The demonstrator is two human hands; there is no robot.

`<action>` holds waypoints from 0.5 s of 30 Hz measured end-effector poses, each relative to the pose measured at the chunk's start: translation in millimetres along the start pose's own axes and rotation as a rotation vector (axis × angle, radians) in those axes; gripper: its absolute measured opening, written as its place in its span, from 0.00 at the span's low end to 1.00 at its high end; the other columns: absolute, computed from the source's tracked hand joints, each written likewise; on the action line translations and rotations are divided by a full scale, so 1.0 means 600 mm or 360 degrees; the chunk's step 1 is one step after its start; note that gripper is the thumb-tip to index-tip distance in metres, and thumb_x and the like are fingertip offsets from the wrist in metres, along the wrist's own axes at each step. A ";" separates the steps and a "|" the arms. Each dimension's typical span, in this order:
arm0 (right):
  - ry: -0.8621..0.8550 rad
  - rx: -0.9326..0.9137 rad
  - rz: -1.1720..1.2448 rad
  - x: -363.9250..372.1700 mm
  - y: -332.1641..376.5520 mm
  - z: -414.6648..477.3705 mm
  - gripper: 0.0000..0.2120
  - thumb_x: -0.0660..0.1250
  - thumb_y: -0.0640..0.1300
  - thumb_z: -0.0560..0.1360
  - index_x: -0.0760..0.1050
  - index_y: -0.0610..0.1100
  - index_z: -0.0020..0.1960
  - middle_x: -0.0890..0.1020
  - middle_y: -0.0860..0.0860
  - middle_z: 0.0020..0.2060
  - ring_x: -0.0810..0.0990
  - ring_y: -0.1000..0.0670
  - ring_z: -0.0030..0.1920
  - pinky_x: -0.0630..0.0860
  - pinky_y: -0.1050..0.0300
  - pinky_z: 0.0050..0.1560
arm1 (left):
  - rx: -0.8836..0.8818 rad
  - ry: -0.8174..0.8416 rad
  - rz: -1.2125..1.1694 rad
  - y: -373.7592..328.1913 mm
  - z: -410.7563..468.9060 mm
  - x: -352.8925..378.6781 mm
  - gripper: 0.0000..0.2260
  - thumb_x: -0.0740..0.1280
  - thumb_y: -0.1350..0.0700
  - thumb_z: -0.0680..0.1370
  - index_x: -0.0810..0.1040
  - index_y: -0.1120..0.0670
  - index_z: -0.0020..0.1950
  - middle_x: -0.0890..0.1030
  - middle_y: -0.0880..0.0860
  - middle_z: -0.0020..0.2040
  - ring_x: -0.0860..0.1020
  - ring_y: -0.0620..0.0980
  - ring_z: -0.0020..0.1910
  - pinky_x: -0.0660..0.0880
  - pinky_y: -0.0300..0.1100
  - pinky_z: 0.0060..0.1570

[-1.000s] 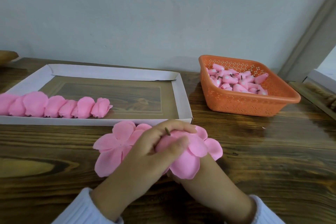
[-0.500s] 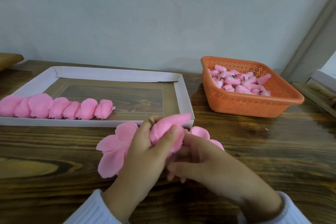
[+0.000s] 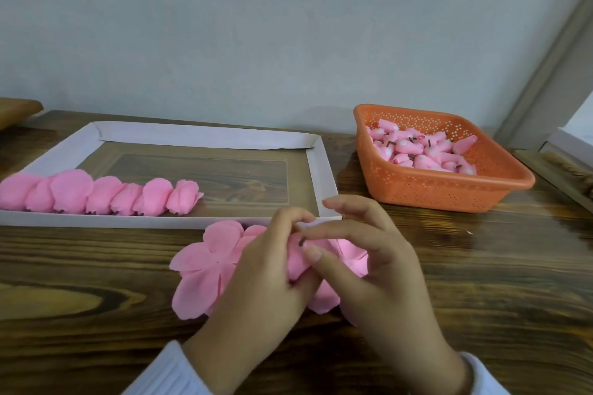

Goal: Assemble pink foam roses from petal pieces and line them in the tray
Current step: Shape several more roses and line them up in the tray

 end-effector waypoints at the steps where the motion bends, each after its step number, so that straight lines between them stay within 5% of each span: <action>1: 0.0016 0.0026 -0.0003 0.005 -0.003 -0.001 0.09 0.72 0.52 0.66 0.83 0.60 0.45 0.76 0.63 0.55 0.75 0.55 0.63 0.67 0.69 0.59 | -0.0001 0.0040 -0.0003 0.002 -0.001 0.006 0.23 0.70 0.59 0.72 0.67 0.35 0.56 0.79 0.40 0.46 0.81 0.43 0.40 0.79 0.42 0.35; 4: -0.0021 0.0053 -0.0029 0.002 -0.009 -0.001 0.07 0.74 0.47 0.65 0.84 0.58 0.42 0.77 0.63 0.55 0.76 0.54 0.61 0.70 0.64 0.60 | 0.0031 0.0099 -0.0023 -0.004 -0.006 0.018 0.30 0.72 0.62 0.70 0.65 0.36 0.62 0.78 0.37 0.49 0.80 0.37 0.45 0.78 0.33 0.39; 9: -0.0151 -0.0106 -0.0240 -0.027 0.012 0.006 0.03 0.71 0.53 0.68 0.82 0.60 0.41 0.76 0.61 0.59 0.72 0.53 0.66 0.69 0.60 0.62 | 0.0256 -0.0144 -0.0038 -0.039 -0.009 -0.018 0.37 0.69 0.46 0.68 0.57 0.43 0.74 0.68 0.41 0.69 0.67 0.41 0.70 0.67 0.32 0.62; 12: -0.0030 -0.0216 -0.0412 -0.013 0.023 0.006 0.06 0.67 0.55 0.69 0.83 0.59 0.41 0.70 0.57 0.68 0.63 0.51 0.72 0.61 0.57 0.69 | 0.0422 -0.0059 -0.0259 -0.061 -0.007 -0.026 0.37 0.70 0.52 0.69 0.55 0.47 0.75 0.75 0.44 0.65 0.70 0.46 0.68 0.67 0.33 0.63; 15: 0.0175 -0.0153 -0.0324 0.006 0.016 0.004 0.08 0.69 0.56 0.68 0.82 0.61 0.46 0.64 0.61 0.72 0.57 0.52 0.75 0.57 0.53 0.72 | 0.0325 0.0186 -0.0503 -0.058 -0.004 -0.010 0.40 0.70 0.59 0.69 0.53 0.41 0.75 0.81 0.48 0.56 0.78 0.48 0.60 0.74 0.37 0.56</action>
Point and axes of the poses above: each hand's wrist, its own z-axis towards the middle knuckle, its own x-axis out of the palm, y = z × x, the point moved 10 cm from there along z, towards the middle knuckle
